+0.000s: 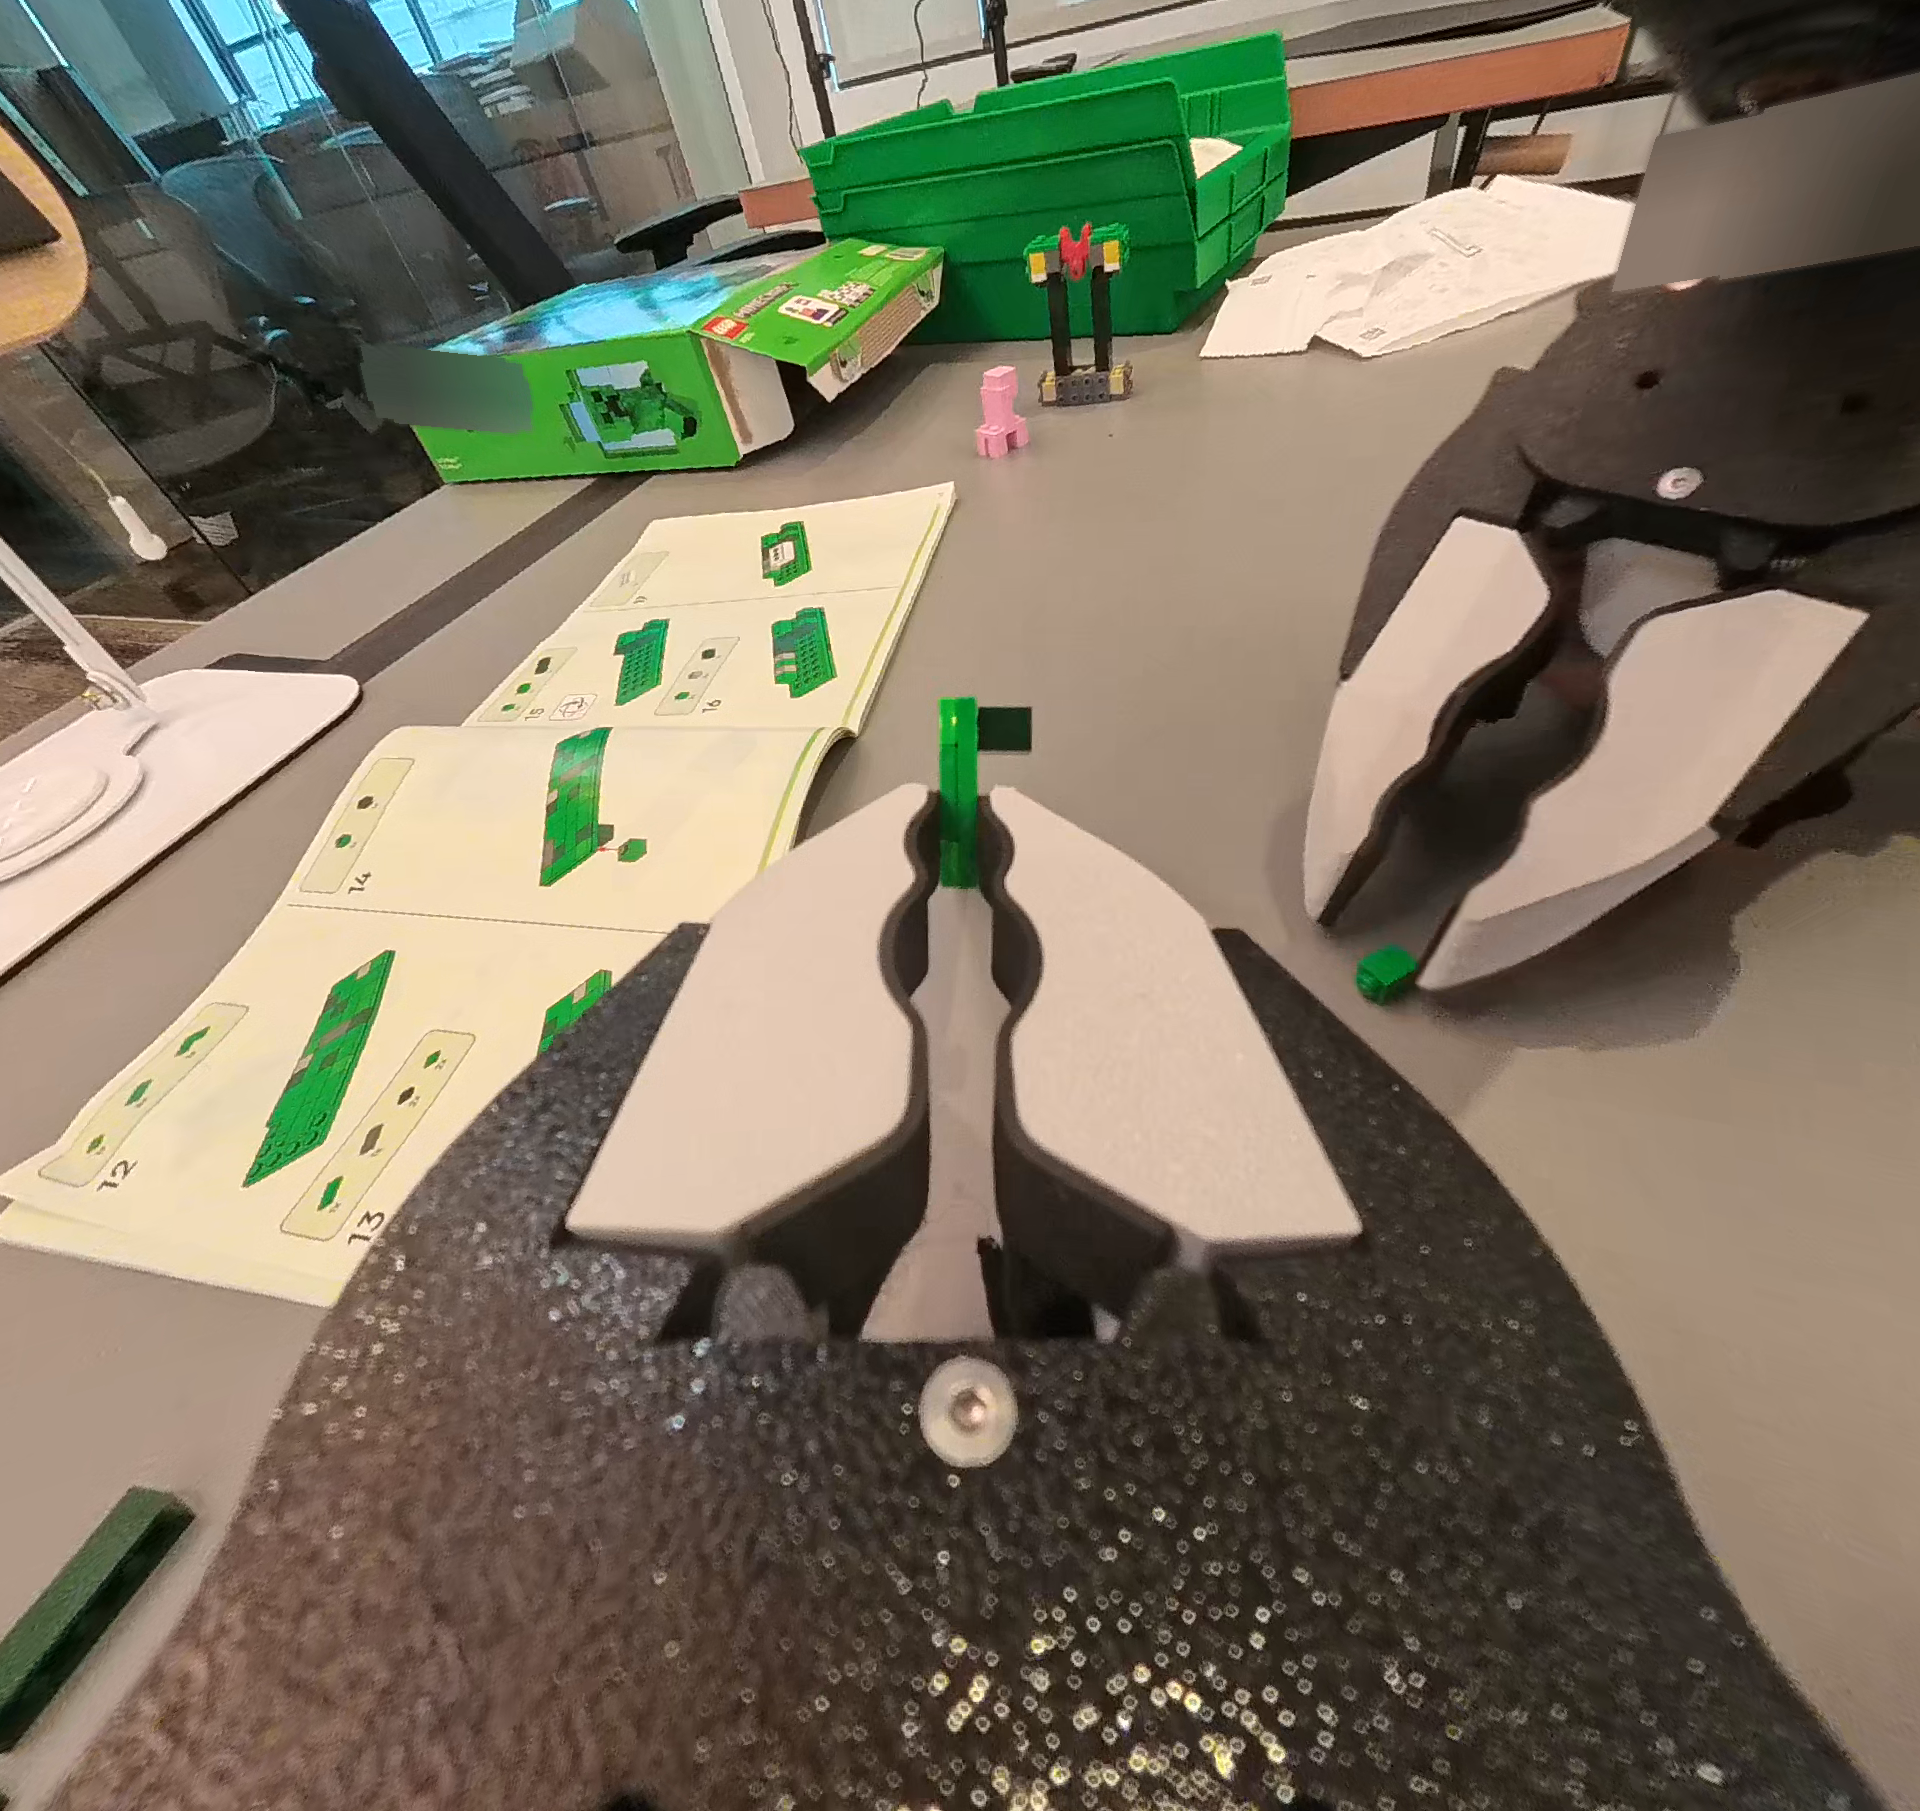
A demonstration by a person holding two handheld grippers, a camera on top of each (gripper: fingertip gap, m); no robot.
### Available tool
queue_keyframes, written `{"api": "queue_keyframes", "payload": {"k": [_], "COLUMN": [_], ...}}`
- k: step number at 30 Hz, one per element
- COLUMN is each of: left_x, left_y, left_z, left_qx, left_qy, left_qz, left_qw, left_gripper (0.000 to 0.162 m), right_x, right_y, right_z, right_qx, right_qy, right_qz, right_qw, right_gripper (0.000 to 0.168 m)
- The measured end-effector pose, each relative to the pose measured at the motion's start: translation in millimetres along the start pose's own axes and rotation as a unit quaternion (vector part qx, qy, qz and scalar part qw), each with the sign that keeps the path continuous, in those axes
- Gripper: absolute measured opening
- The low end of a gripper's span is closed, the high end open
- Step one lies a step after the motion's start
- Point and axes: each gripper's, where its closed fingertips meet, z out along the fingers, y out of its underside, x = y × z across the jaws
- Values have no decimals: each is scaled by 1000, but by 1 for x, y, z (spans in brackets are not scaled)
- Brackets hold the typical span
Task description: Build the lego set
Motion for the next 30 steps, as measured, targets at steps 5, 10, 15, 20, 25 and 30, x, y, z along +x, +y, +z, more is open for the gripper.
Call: {"api": "queue_keyframes", "payload": {"k": [5, 10, 15, 20, 25, 30], "left_x": [0, 0, 0, 2, 9, 21], "left_y": [0, 0, 0, 0, -3, -9], "left_z": [0, 0, 0, 0, 0, 0], "left_qx": [0, 0, 0, 0, 3, 12], "left_qy": [1, 2, 2, 4, -1, -2], "left_qz": [-2, -1, -2, 5, 64, 133], "left_qw": [1000, 1000, 1000, 1000, 998, 991], "left_gripper": [5, 6, 6, 6, 6, 6], "right_x": [-1, -5, -5, -2, 18, 24], "right_y": [0, 0, 0, 0, -43, -74], "right_z": [0, 1, 0, 1, -22, -33], "right_qx": [-2, -1, -2, -4, 148, 246], "right_qy": [23, 26, 29, 51, 122, 163], "right_qz": [17, 16, 18, 44, 155, 212], "right_qw": [1000, 1000, 999, 998, 969, 932], "right_gripper": [14, 7, 8, 7, 6, 6]}}
